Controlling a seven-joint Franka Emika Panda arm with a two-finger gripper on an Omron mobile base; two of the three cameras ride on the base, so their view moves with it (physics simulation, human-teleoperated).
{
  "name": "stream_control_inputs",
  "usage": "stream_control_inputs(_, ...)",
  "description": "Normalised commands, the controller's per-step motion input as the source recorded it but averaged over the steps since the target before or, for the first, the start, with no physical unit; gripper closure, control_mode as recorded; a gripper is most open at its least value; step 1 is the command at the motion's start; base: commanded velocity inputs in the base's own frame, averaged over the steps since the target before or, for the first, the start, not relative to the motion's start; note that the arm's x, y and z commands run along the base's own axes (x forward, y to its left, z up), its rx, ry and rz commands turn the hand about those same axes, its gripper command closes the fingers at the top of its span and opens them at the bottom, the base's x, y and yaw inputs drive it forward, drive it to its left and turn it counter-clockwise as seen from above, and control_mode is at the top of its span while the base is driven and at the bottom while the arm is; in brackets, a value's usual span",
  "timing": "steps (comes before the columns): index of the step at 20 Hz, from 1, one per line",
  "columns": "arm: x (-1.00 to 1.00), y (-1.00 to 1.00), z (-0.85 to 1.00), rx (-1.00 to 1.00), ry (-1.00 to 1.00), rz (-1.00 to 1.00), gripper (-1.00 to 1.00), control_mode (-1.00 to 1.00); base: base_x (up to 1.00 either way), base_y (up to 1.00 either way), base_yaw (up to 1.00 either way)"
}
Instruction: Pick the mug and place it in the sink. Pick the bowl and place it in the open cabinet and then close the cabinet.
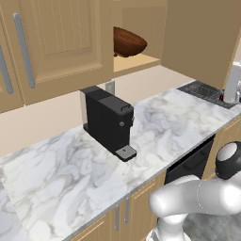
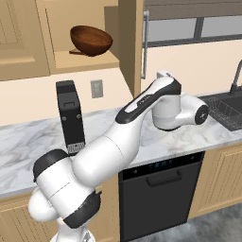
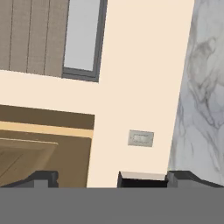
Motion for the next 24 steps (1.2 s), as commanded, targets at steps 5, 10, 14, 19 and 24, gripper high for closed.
stream_control_inputs(5, 0.15, 0.14, -0.08, -0.05, 0.0, 0.18, -1.0, -1.0, 0.0, 0.0, 0.0)
stream_control_inputs(10, -0.09, 0.29, 0.0, -0.1, -0.02, 0.26, -1.0, -1.0, 0.0, 0.0, 0.0)
stream_control_inputs(14, -0.33, 0.76, 0.0, -0.2, -0.14, 0.28, -1.0, -1.0, 0.0, 0.0, 0.0)
stream_control_inputs(19, -0.42, 0.85, 0.04, -0.24, -0.19, 0.26, -1.0, -1.0, 0.0, 0.0, 0.0)
stream_control_inputs(24, -0.59, 0.78, 0.13, -0.25, -0.22, 0.24, -1.0, -1.0, 0.0, 0.0, 0.0)
